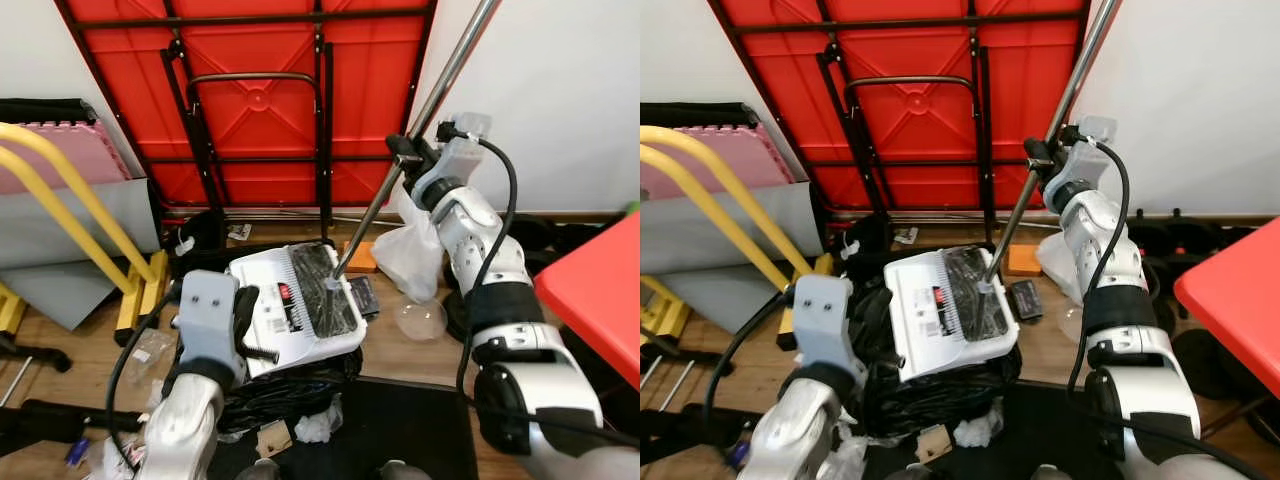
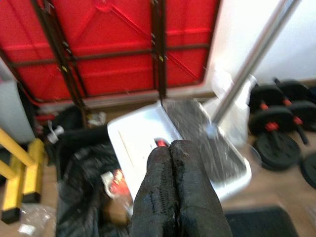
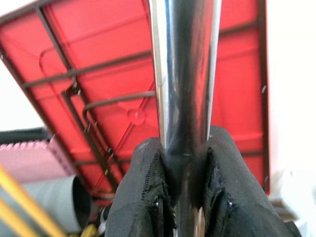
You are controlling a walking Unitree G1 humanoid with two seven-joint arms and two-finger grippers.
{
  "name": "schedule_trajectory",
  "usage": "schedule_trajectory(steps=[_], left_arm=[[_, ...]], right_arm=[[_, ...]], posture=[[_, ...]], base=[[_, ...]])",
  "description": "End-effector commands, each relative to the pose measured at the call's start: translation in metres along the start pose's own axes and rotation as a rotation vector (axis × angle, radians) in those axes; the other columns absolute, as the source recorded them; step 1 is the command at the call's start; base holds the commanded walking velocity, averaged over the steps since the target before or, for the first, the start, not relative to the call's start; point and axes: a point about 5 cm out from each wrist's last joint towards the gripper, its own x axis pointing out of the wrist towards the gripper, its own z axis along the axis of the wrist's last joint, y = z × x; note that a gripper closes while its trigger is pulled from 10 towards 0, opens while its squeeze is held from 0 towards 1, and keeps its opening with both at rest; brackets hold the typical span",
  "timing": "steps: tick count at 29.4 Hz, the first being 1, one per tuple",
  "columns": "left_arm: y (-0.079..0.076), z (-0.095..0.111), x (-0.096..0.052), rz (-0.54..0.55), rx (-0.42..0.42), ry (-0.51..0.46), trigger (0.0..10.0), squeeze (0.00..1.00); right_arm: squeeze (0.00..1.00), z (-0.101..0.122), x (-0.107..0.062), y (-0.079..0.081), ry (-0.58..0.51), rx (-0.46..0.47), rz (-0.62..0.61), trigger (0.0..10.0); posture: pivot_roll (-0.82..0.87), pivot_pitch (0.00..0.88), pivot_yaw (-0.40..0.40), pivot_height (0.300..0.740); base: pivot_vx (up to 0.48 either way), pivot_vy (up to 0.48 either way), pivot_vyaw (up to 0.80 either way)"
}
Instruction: Sweep floor
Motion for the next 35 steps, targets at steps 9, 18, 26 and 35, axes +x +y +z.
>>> schedule_trajectory(steps=[9, 18, 26, 35], left_arm=[[-0.004, 0.003, -0.021, 0.087, -0.013, 0.056, 10.0, 0.0], [-0.008, 0.006, -0.03, 0.083, -0.014, 0.074, 10.0, 0.0], [-0.009, 0.008, -0.037, 0.078, -0.007, 0.092, 10.0, 0.0], [-0.012, 0.009, -0.039, 0.063, -0.003, 0.105, 10.0, 0.0]], right_arm=[[0.0, 0.043, 0.021, 0.005, -0.157, -0.028, -0.023, 10.0], [0.0, 0.06, 0.027, -0.001, -0.194, -0.022, -0.085, 10.0], [0.0, 0.078, 0.033, -0.002, -0.243, -0.077, -0.167, 10.0], [0.0, 0.1, 0.034, -0.004, -0.299, -0.294, -0.257, 10.0]], posture=[[-0.02, 0.301, -0.059, 0.74], [-0.01, 0.327, -0.062, 0.74], [0.0, 0.339, -0.056, 0.74], [-0.01, 0.342, -0.055, 0.74]], base=[[0.0, 0.0, 0.44], [0.0, 0.0, 0.8], [0.0, 0.0, 0.8], [0.0, 0.0, 0.18]])
